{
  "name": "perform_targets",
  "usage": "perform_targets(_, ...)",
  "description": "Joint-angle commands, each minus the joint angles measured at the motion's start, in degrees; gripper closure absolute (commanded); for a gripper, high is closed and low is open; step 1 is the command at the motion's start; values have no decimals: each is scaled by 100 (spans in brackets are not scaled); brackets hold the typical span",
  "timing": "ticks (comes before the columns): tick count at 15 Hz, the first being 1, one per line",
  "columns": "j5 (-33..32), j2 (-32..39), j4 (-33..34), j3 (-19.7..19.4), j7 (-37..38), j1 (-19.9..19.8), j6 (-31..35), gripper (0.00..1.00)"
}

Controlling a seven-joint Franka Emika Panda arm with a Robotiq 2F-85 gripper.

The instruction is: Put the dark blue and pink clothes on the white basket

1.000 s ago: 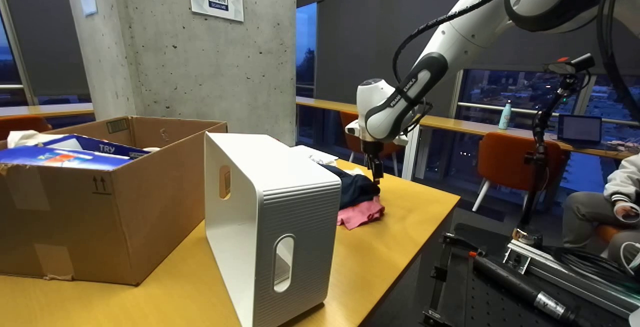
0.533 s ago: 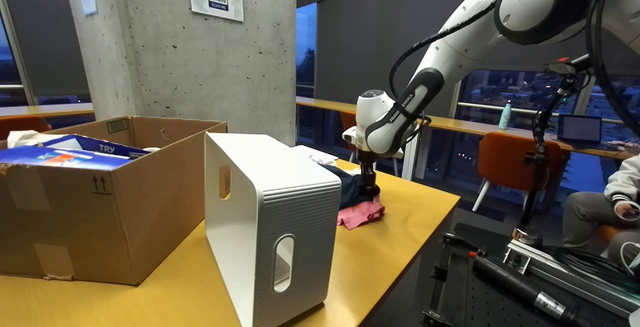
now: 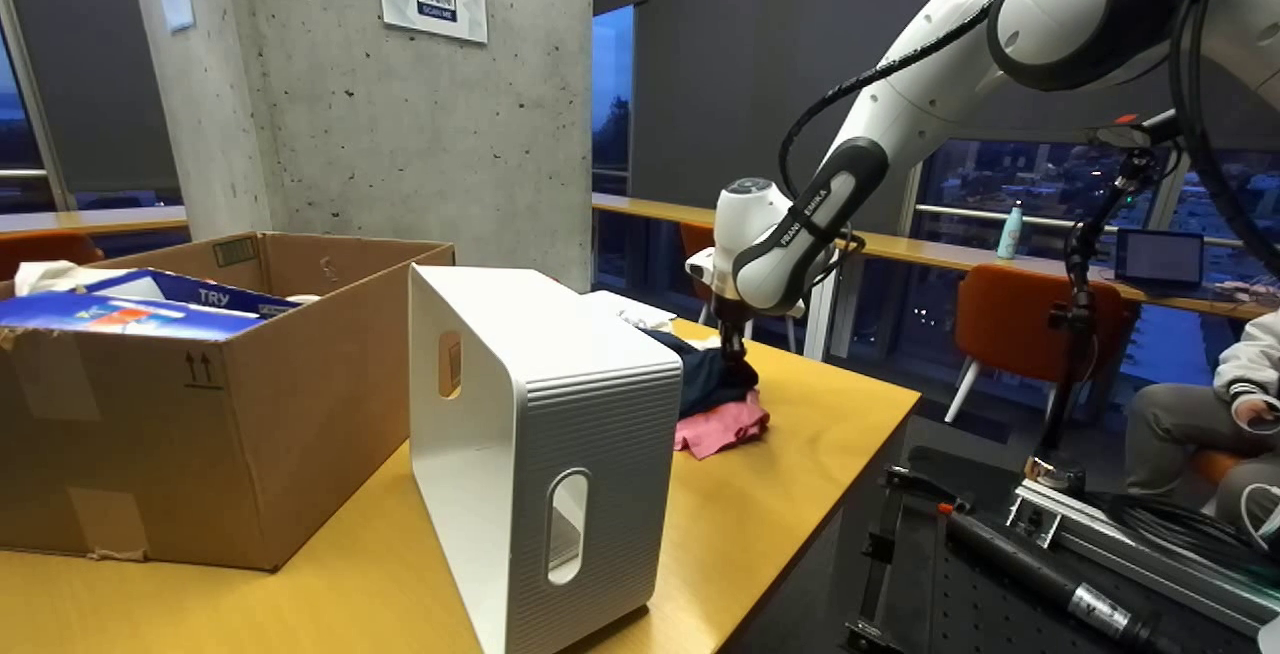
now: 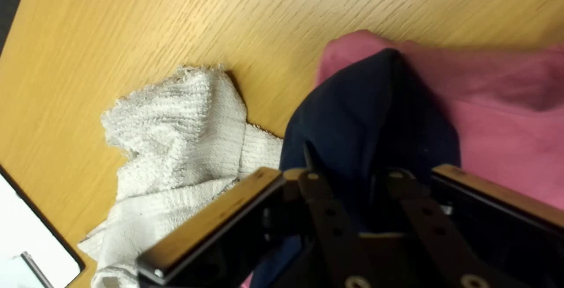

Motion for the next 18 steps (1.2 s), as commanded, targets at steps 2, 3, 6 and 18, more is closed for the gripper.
perform_targets(2, -247, -395, -210, -313, 410, 289, 50, 100)
perform_targets(3, -264, -565, -254, -316, 435, 315, -31, 97)
perform_targets(6, -336, -1087, -250, -393, 629, 420, -155, 97)
perform_targets(18, -544, -2598, 702, -324, 1130, 774, -1398, 97)
